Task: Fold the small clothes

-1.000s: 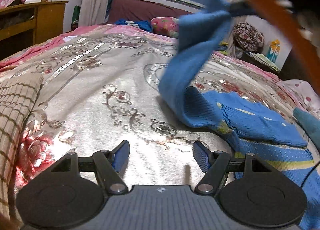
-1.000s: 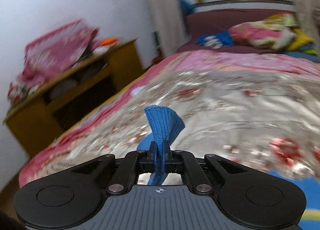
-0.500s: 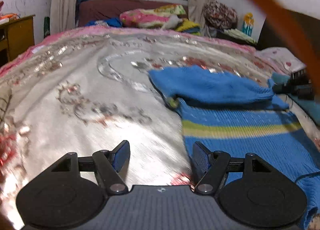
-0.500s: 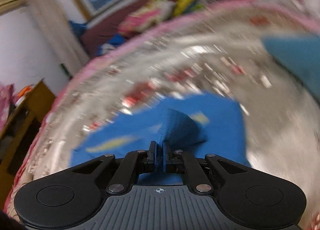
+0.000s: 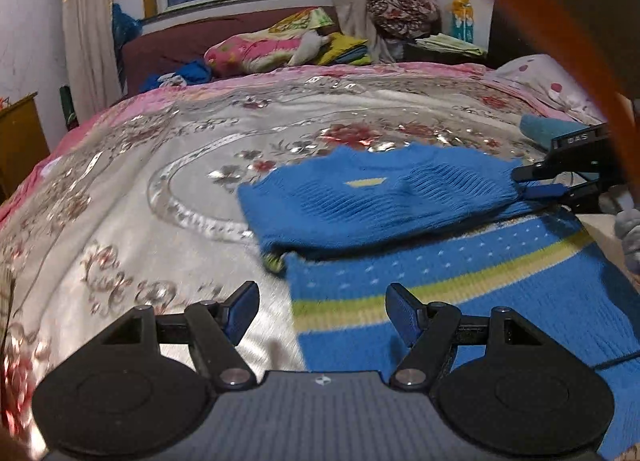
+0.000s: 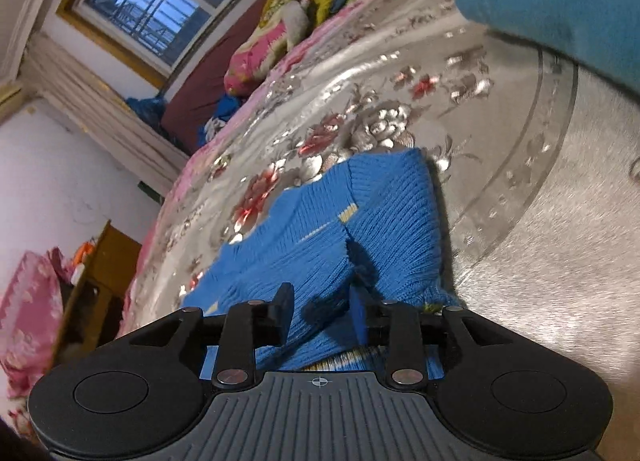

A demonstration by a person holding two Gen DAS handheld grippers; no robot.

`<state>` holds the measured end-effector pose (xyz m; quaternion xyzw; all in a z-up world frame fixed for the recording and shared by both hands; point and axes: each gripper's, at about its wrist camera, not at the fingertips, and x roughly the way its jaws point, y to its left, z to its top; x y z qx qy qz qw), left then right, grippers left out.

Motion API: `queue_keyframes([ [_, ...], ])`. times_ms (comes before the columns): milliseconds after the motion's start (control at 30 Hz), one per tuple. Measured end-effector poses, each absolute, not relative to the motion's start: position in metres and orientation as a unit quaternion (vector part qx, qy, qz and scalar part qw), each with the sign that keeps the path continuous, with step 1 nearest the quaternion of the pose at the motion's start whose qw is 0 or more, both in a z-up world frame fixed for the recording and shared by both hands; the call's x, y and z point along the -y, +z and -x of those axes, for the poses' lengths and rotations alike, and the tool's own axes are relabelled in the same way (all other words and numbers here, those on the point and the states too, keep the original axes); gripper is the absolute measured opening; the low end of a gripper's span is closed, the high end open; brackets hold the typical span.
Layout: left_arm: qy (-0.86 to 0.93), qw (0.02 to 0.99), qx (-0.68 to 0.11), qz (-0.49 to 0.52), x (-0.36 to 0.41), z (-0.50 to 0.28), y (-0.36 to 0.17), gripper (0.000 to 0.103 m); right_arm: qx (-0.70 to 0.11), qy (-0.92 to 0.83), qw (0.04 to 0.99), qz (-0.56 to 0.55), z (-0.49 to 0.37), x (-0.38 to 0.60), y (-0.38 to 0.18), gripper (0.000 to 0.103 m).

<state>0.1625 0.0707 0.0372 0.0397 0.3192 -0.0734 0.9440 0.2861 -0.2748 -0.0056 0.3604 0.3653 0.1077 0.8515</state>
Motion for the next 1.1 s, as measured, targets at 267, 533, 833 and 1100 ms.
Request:
queue_keyframes([
  [267, -0.075, 0.940, -0.331, -0.036, -0.062, -0.184, 0.031, 0.074, -0.359, 0.093, 0.849, -0.376, -0.296, 0.276, -0.001, 0.007],
  [533, -0.038, 0.950, -0.311, -0.007, -0.073, -0.218, 0.031, 0.074, -0.321, 0.084, 0.883, -0.333, -0.284, 0.284, 0.017, 0.006],
  [833, 0.002, 0.937, -0.346, -0.048, -0.077, -0.228, 0.007, 0.078, -0.331, 0.041, 0.893, -0.301, -0.280, 0.288, 0.010, 0.005],
  [1100, 0.002, 0.936, -0.347, -0.055, -0.077, -0.224, 0.012, 0.078, -0.333, 0.040, 0.894, -0.297, -0.272, 0.292, 0.012, 0.010],
])
